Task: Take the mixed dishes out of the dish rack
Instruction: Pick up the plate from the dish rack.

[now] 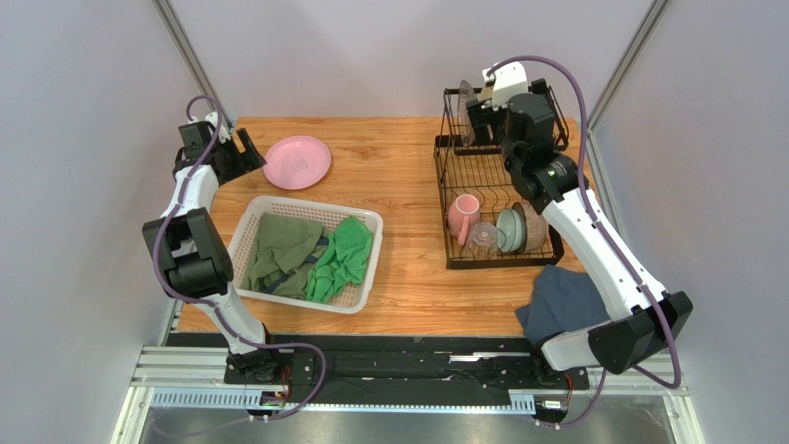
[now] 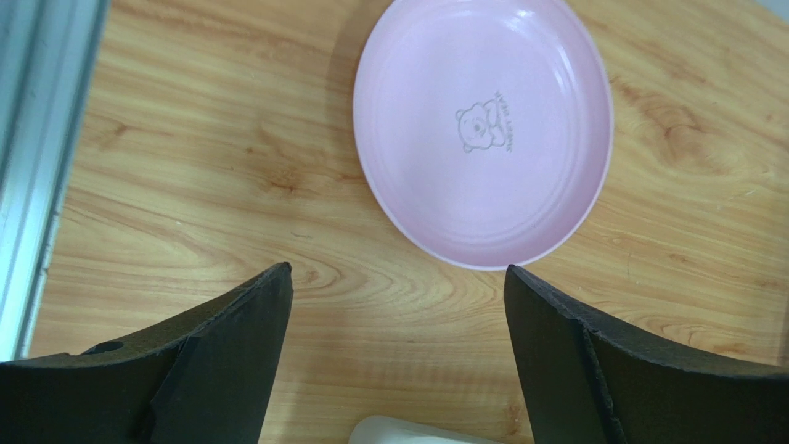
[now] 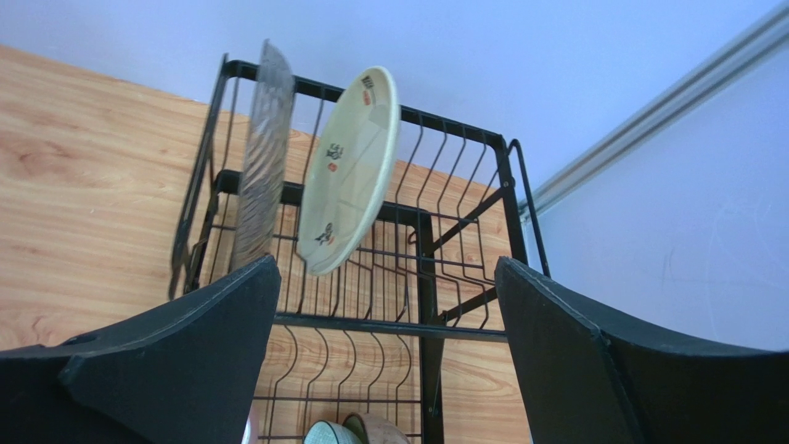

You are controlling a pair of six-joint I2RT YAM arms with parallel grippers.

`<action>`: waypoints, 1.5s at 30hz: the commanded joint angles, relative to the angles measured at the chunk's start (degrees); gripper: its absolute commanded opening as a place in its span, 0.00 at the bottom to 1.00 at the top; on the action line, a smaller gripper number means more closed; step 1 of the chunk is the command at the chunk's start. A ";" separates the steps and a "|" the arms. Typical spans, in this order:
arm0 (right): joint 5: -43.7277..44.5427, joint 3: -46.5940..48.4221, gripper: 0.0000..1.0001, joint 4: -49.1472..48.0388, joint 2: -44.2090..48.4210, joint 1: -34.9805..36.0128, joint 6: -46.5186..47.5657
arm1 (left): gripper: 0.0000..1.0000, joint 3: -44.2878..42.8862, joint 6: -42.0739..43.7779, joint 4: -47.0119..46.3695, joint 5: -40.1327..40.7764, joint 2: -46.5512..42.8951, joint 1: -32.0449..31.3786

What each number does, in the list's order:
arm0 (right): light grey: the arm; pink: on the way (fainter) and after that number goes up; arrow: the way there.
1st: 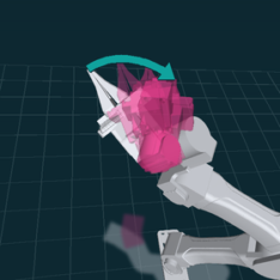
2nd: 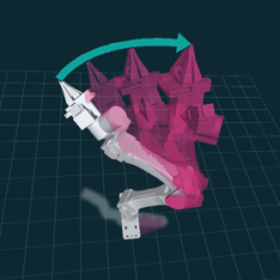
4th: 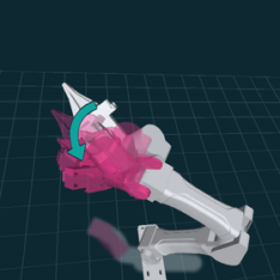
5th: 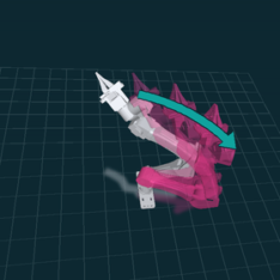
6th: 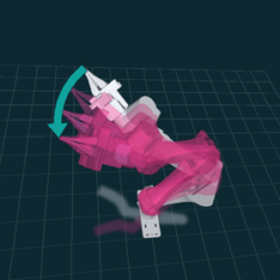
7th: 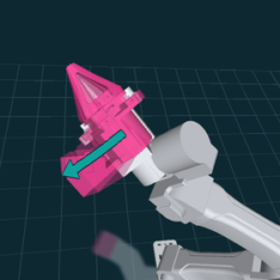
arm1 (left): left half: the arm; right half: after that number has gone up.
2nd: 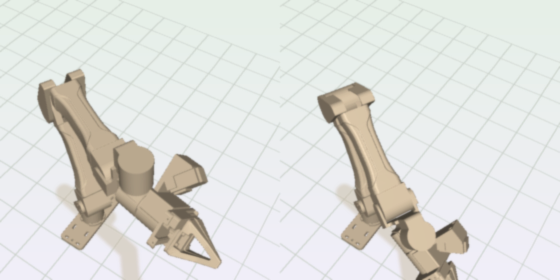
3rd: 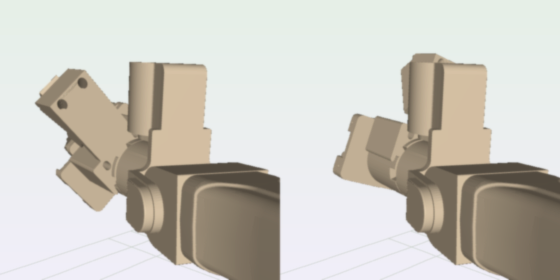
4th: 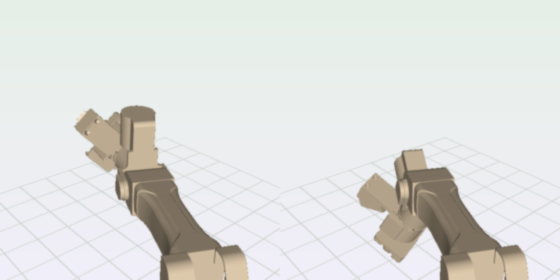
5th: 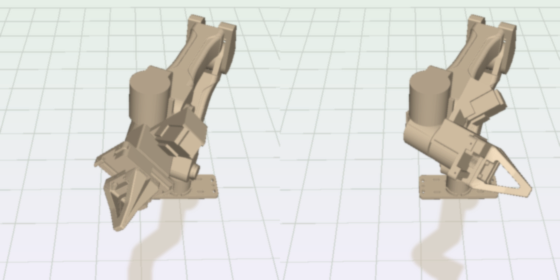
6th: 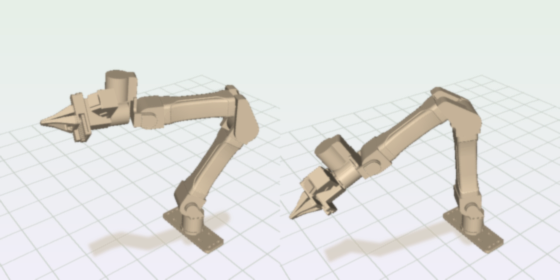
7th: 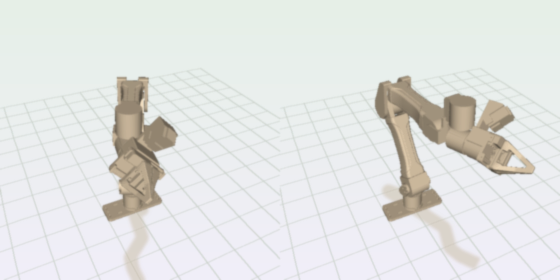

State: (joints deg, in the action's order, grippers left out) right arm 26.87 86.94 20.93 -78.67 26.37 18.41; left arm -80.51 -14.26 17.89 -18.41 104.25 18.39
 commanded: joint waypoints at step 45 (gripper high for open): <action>-4.20 11.06 0.42 -4.58 -19.24 -8.00 -14.20 | 0.93 7.74 6.53 -3.48 -4.79 -20.31 -0.02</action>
State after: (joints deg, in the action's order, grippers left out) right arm 23.03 95.15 19.35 -97.47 18.55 5.48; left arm -73.17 -8.91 16.75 -22.41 86.72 18.37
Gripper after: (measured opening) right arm 0.438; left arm 0.928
